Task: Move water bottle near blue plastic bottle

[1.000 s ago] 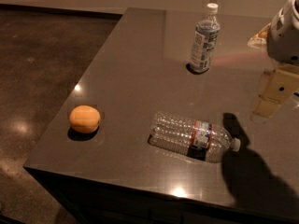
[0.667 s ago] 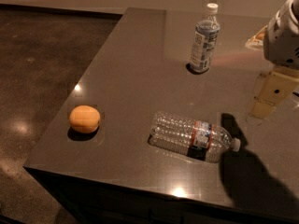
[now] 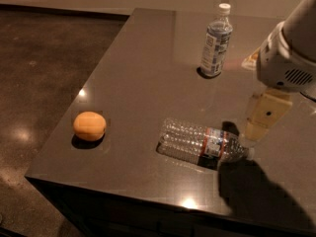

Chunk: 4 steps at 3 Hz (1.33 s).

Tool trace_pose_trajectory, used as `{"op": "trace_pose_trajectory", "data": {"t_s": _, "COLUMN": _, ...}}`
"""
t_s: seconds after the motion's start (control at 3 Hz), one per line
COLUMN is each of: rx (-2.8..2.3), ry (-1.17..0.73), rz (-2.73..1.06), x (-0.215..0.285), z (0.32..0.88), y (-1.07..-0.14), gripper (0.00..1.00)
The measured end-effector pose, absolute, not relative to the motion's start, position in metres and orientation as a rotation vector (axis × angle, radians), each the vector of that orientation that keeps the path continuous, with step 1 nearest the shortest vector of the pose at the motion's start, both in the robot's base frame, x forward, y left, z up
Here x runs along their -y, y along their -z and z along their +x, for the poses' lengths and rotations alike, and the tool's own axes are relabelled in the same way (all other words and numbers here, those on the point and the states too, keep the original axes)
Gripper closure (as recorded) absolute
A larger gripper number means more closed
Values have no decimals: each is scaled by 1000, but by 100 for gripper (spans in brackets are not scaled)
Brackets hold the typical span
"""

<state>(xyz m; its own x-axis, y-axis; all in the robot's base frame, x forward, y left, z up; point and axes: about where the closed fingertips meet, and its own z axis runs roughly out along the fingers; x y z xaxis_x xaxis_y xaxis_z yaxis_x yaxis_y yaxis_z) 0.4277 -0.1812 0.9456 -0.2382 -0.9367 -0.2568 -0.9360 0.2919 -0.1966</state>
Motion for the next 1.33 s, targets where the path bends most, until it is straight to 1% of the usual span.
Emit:
{"op": "trace_pose_trajectory", "data": {"t_s": 0.67, "rx": -2247, "ry": -91, "rz": -1765, "x": 155, "z": 419, "y": -906, "gripper": 0}}
{"op": "trace_pose_trajectory", "data": {"t_s": 1.0, "rx": -2245, "ry": -101, "rz": -1800, "x": 147, "z": 416, "y": -893, "gripper": 0}}
{"op": "trace_pose_trajectory", "data": {"t_s": 1.33, "rx": -2257, "ry": -63, "rz": -1843, "x": 146, "z": 415, "y": -877, "gripper": 0}}
